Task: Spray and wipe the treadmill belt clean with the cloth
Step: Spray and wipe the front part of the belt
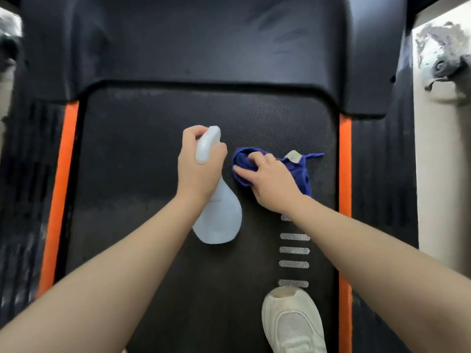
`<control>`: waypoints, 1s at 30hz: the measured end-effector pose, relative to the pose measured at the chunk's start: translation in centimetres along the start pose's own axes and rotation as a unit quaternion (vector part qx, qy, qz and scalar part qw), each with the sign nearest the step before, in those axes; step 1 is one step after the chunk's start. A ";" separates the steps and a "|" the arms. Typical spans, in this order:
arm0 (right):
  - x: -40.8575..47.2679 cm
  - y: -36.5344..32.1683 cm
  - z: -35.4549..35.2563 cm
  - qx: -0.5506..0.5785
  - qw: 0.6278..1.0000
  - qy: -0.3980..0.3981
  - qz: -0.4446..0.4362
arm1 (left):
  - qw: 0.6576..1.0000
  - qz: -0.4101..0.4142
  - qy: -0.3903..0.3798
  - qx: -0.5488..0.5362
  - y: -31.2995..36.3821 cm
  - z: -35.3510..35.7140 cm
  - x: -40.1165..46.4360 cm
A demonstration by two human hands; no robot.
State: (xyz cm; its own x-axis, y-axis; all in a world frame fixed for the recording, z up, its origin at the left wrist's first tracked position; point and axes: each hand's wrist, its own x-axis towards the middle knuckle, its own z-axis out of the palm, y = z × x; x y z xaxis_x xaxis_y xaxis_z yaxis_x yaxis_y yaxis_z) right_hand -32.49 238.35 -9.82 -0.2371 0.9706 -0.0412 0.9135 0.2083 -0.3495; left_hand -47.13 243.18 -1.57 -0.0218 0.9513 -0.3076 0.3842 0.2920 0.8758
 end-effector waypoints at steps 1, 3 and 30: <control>0.6 0.7 0.1 -0.028 0.996 -0.009 -0.083 | 1.000 0.007 0.013 -0.008 -0.2 -0.3 0.2; 2.3 2.1 -0.4 -0.066 0.993 -0.003 -0.093 | 0.999 0.015 0.033 -0.009 -0.3 -0.6 0.3; -0.1 3.9 -0.2 -0.024 0.987 0.097 0.125 | 0.993 0.037 -0.105 0.040 1.4 2.1 0.2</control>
State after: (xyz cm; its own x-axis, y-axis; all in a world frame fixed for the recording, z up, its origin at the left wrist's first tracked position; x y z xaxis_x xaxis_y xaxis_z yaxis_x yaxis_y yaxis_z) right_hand -28.84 239.10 -10.97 0.0623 0.9962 0.0613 0.9509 -0.0406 -0.3068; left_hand -44.62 243.56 -1.21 0.1995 0.9253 -0.3225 0.4493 0.2061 0.8693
